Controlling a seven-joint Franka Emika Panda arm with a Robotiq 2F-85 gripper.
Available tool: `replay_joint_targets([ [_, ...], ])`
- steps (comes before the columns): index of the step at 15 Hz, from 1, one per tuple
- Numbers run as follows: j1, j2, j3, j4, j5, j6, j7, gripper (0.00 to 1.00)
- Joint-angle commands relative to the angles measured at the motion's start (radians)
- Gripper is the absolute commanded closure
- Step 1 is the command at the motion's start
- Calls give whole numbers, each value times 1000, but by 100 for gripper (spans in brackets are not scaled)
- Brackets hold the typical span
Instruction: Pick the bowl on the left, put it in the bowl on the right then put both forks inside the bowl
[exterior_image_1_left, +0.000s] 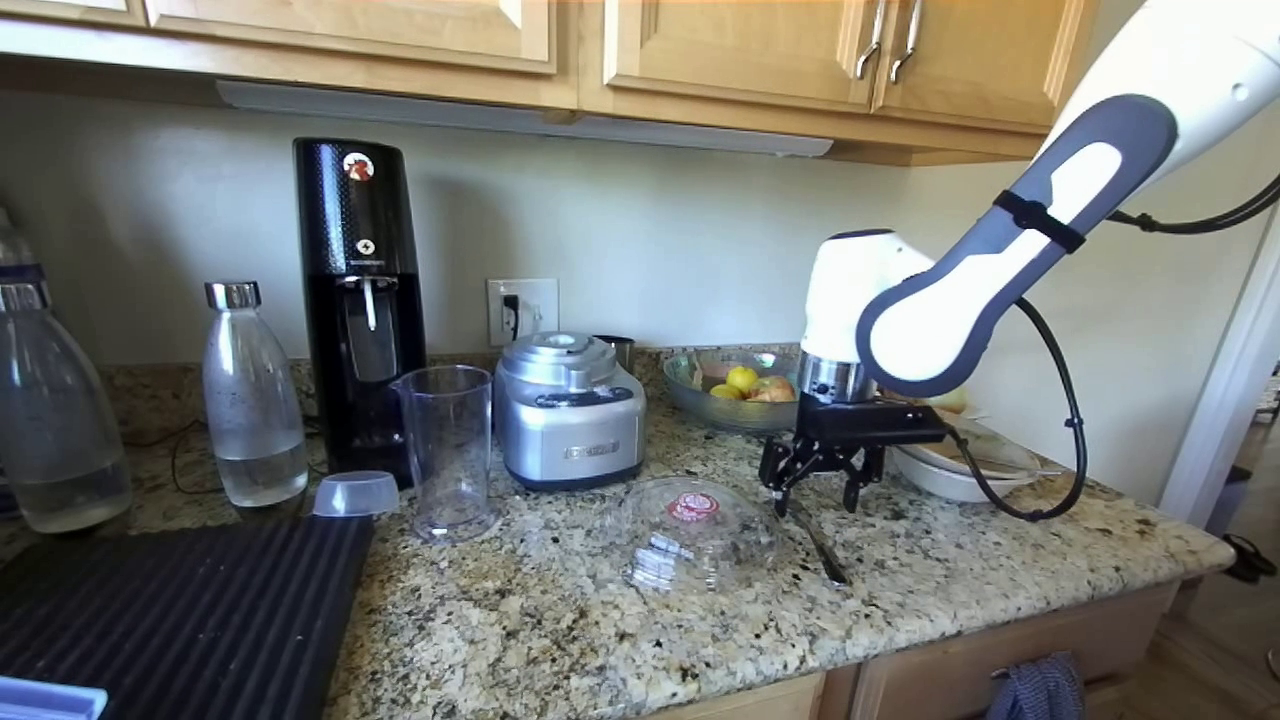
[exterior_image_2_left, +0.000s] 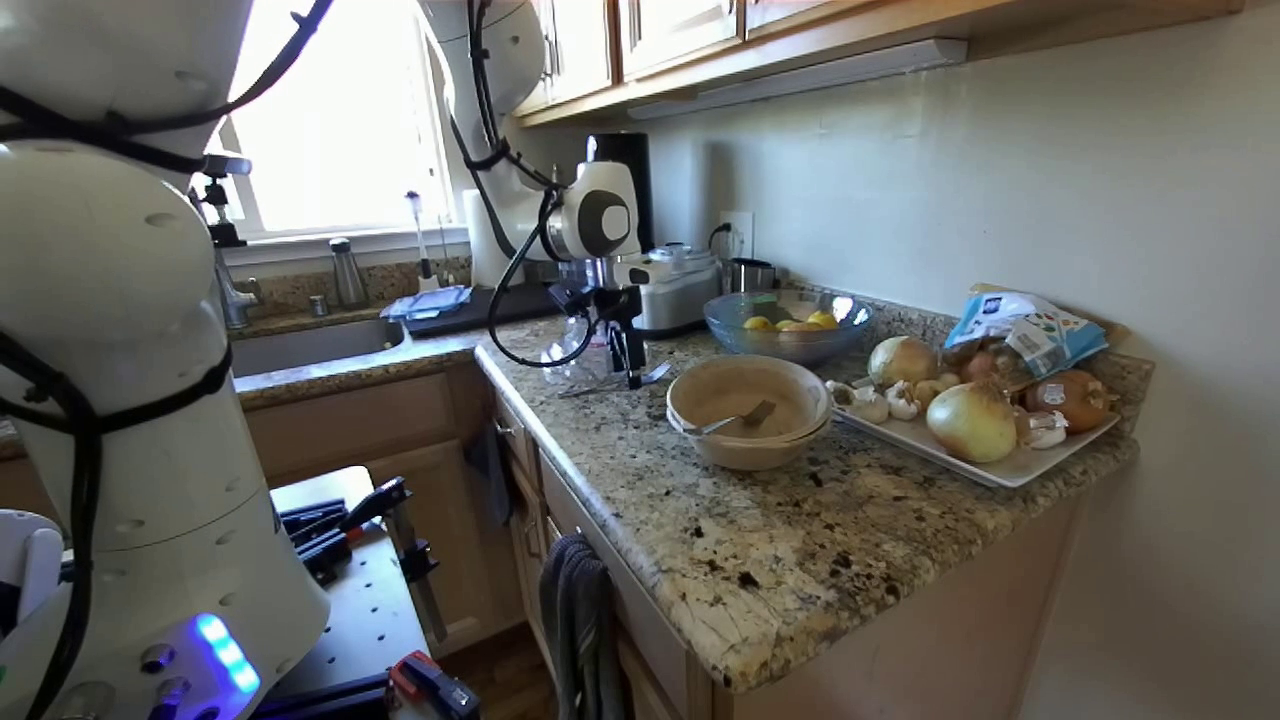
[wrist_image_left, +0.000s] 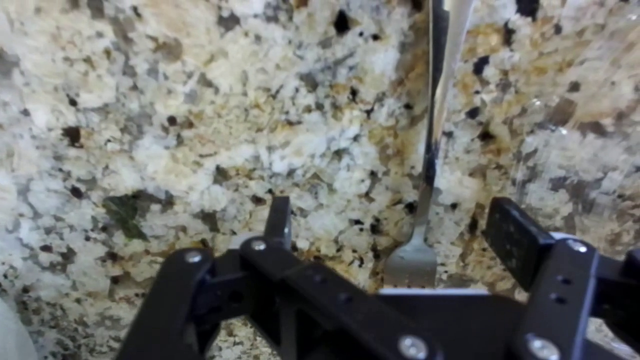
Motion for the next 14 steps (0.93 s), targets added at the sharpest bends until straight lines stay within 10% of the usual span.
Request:
replay_joint_targets([
  [1,27,14,-31,1,35,33,9,28],
  [10,25,23,-24,19,83,34,-8,88],
  [14,18,23,-19,19,103,29,-18,97],
])
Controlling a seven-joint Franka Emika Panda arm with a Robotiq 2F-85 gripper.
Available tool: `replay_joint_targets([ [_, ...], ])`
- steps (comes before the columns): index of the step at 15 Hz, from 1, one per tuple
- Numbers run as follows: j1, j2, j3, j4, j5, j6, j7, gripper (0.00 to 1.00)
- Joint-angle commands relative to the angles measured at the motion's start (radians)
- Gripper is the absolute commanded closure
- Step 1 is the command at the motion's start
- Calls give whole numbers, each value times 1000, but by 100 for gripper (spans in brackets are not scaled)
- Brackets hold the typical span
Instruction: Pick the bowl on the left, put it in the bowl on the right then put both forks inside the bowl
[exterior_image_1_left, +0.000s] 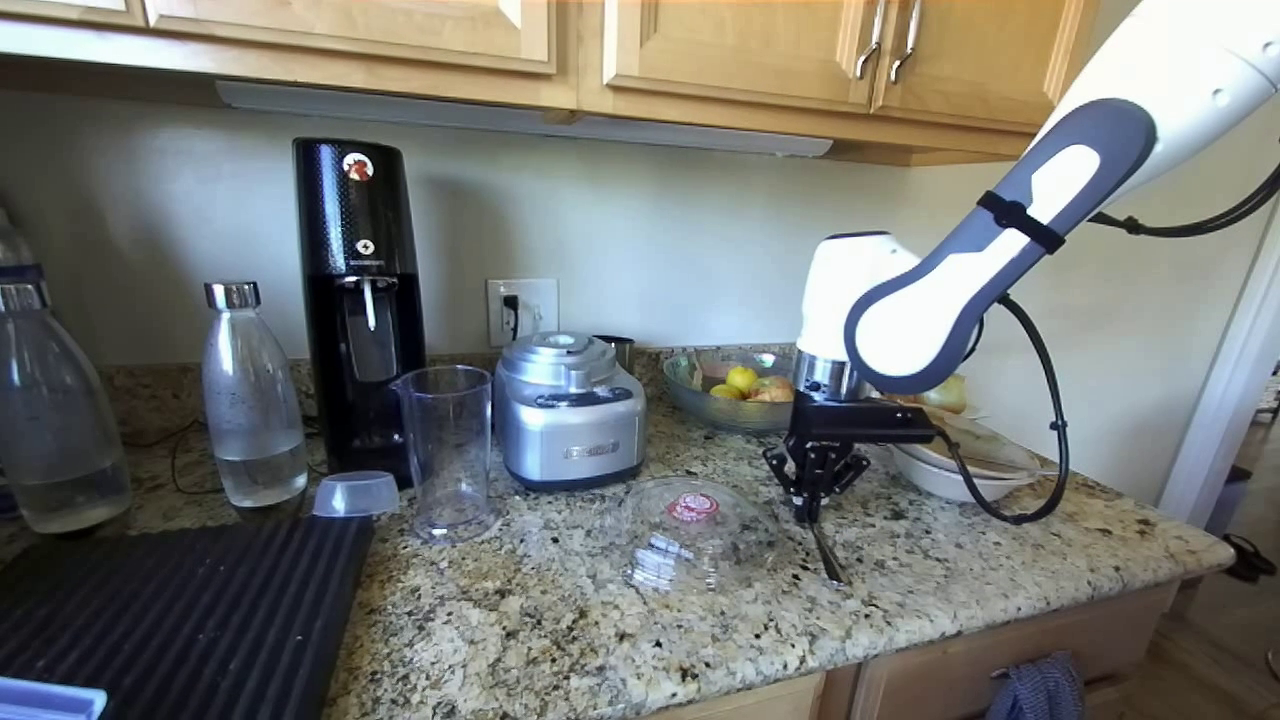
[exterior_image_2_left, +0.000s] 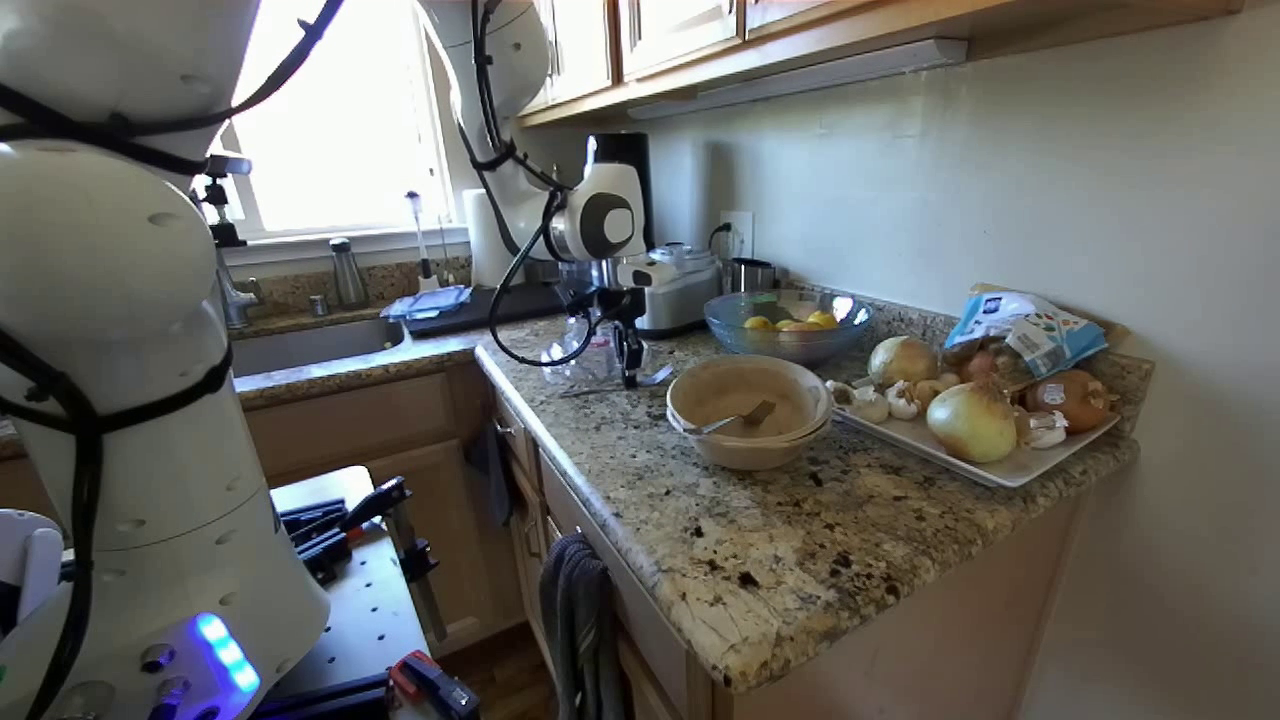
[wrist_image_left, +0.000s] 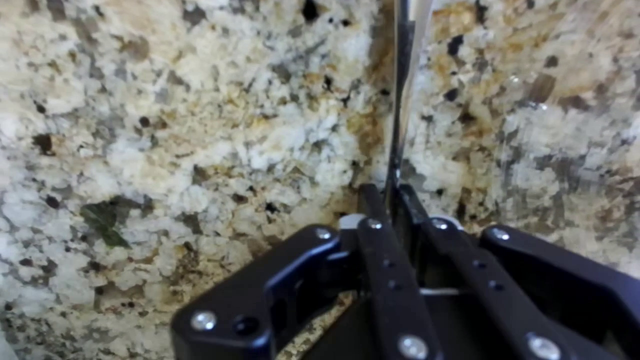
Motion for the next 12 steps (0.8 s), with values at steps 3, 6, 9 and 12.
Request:
replay_joint_targets([
  [3,3,-5,-10,-12,56,29,-20,93],
  [6,-6,-14,-18,-11,63,31,-33,93],
  [9,-24,-48,-24,-16,49,1,-108,93],
  [12,-32,-101,-38,-32,42,-25,-172,93],
])
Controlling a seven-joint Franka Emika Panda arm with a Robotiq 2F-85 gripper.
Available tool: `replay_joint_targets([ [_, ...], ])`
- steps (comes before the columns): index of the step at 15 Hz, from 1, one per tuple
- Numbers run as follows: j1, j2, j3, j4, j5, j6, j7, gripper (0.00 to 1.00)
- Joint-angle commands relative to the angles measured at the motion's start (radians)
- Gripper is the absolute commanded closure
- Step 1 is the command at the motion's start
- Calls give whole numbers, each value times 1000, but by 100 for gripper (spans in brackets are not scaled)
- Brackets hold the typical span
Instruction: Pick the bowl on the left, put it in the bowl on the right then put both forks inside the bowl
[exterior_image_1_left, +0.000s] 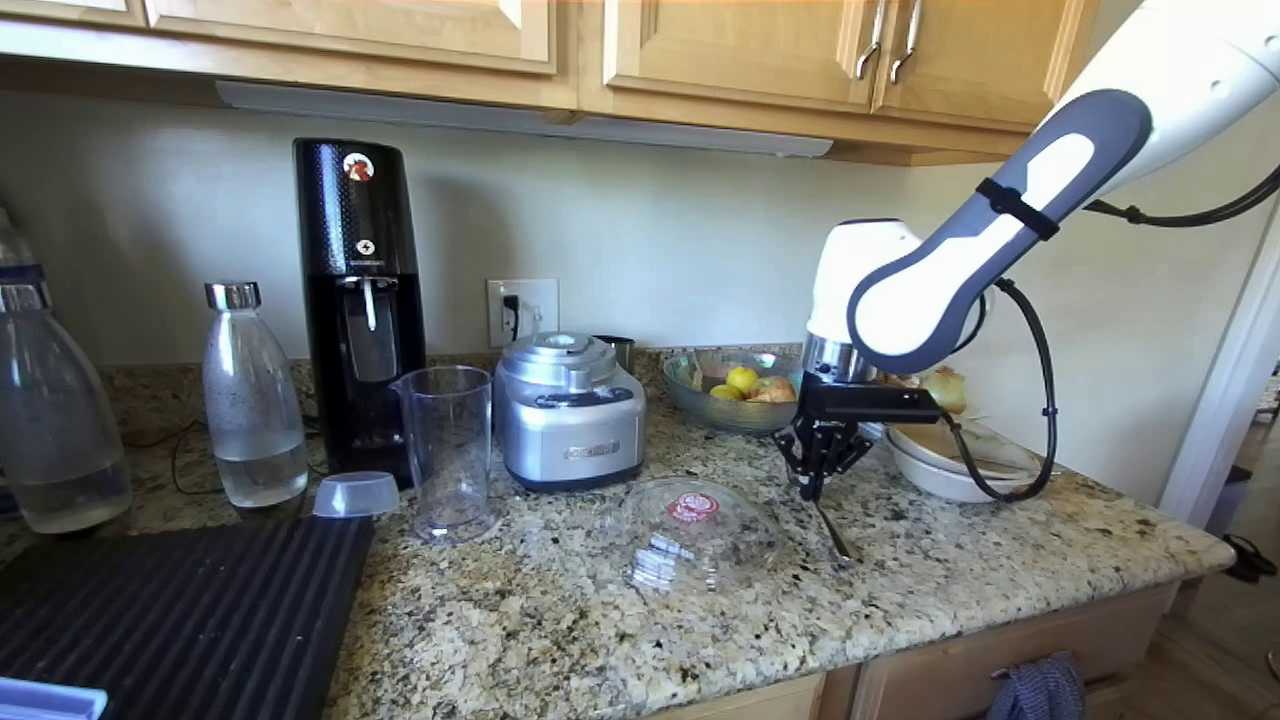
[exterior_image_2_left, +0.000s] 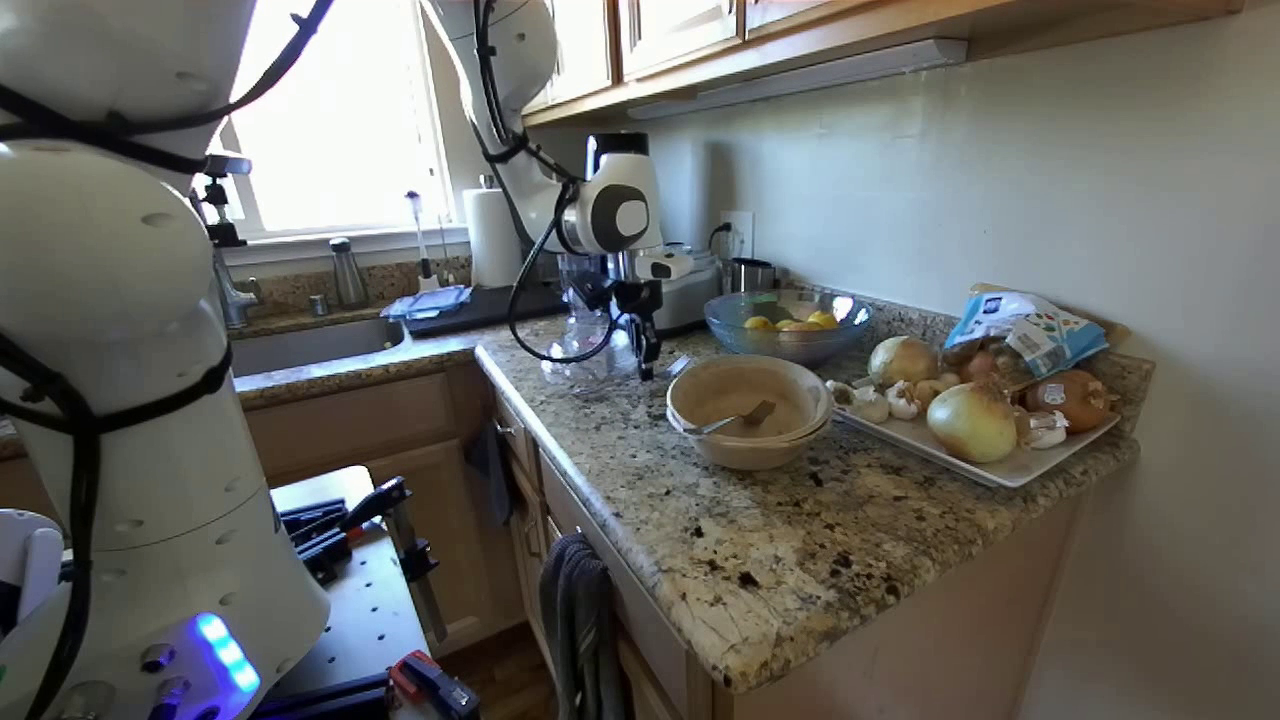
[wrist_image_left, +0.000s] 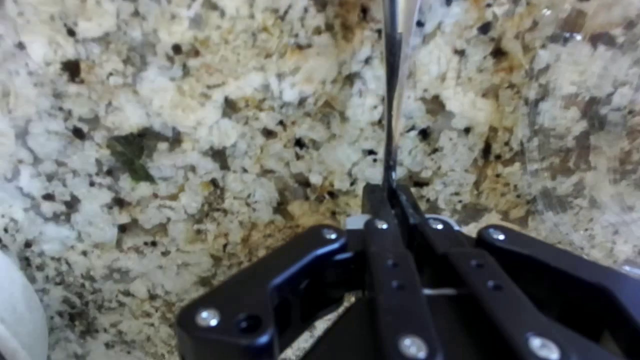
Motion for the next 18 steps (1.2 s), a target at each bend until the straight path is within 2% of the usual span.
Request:
replay_joint_targets([
  [1,-17,-114,-12,-54,8,-39,-88,93],
  [5,-28,-217,-16,-67,-3,-107,-145,93],
  [10,-37,-307,-32,-42,-79,-236,-111,93],
  [14,-66,-307,-9,-29,-56,-279,-152,93],
  [18,-62,-271,11,-39,-43,-276,-160,93],
])
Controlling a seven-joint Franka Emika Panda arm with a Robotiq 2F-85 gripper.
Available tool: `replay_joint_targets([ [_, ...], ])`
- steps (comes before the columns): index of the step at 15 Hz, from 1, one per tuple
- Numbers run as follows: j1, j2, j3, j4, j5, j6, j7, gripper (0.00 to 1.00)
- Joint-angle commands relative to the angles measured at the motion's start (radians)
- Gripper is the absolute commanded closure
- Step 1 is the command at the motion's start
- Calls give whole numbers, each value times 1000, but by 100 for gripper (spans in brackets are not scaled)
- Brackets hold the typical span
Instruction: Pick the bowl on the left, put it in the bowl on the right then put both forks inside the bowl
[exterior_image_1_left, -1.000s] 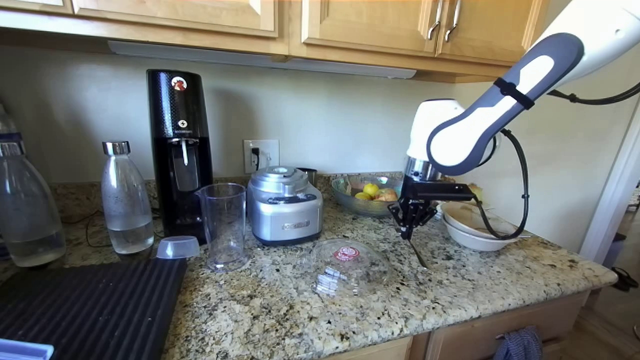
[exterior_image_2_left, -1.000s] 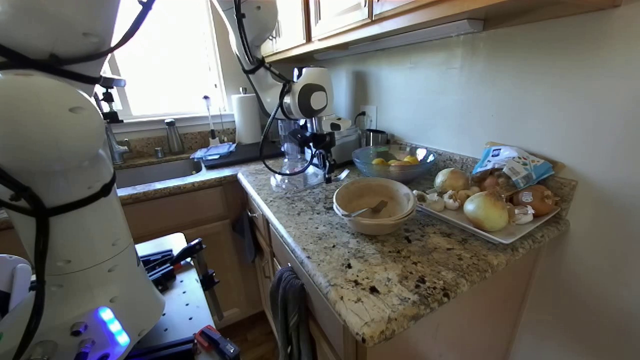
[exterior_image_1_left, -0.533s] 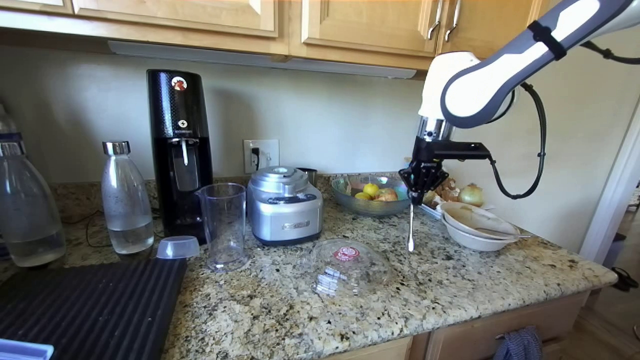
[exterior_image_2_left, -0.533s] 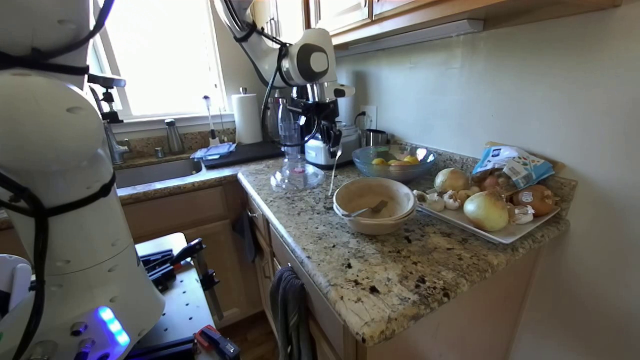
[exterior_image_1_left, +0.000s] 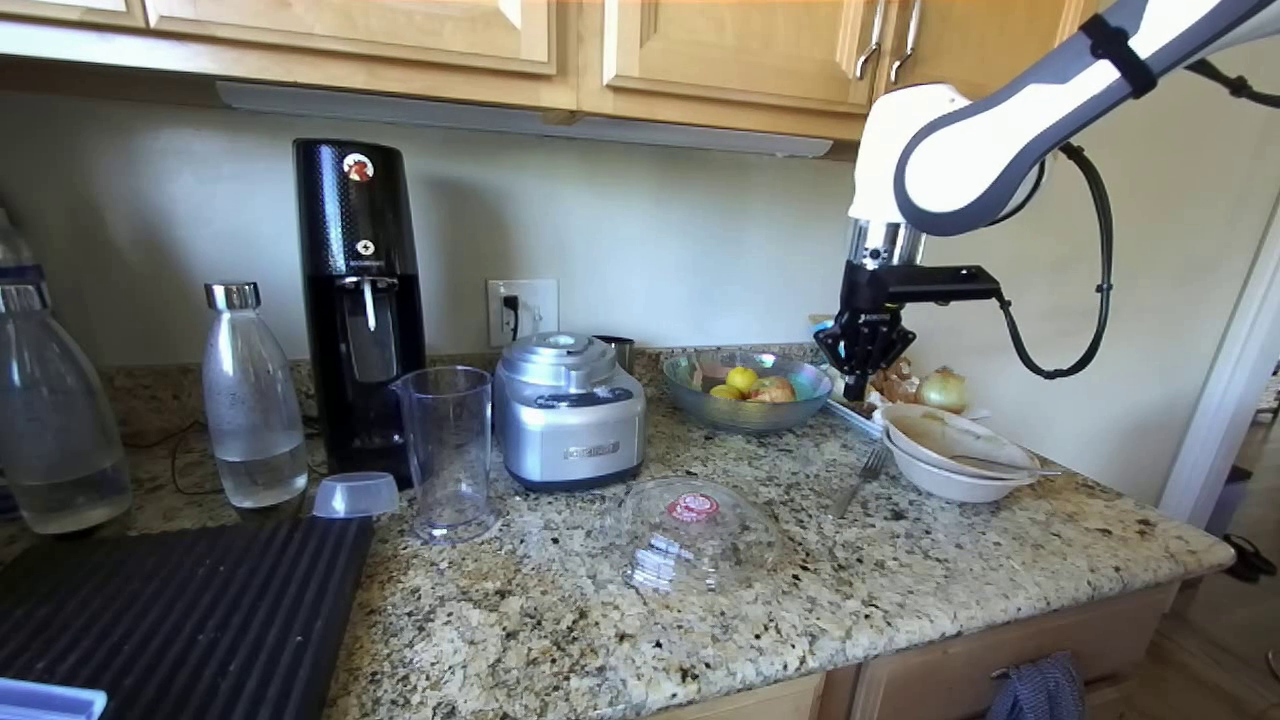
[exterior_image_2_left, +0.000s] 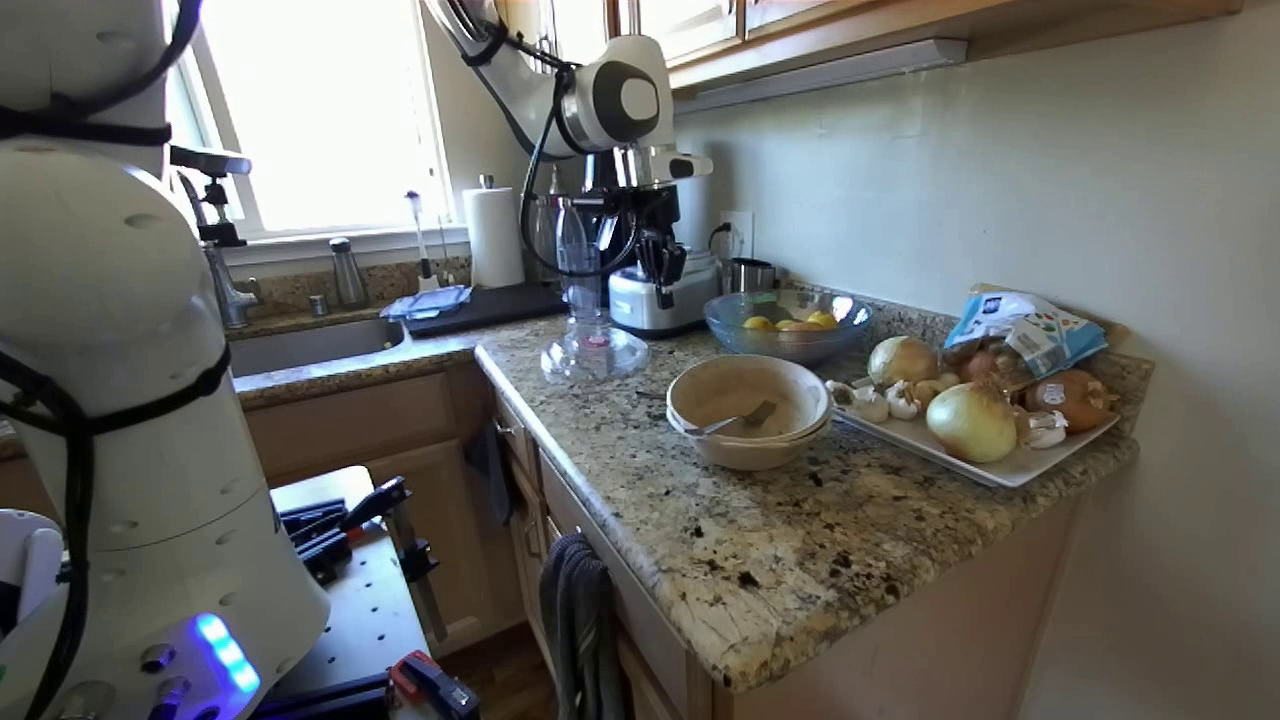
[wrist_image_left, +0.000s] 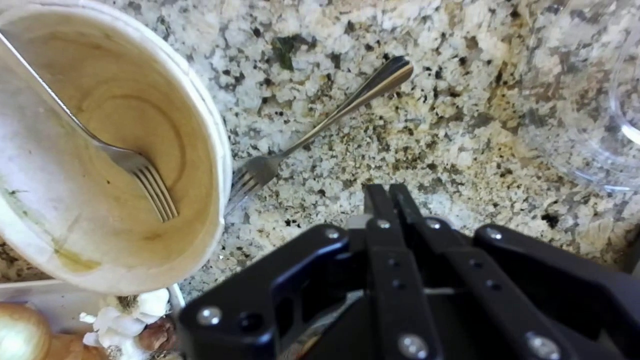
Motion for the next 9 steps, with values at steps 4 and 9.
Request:
replay_joint_targets([
  [4,20,44,17,-36,-43,3,103,66],
  [9,30,85,-8,-47,-53,70,350,35],
])
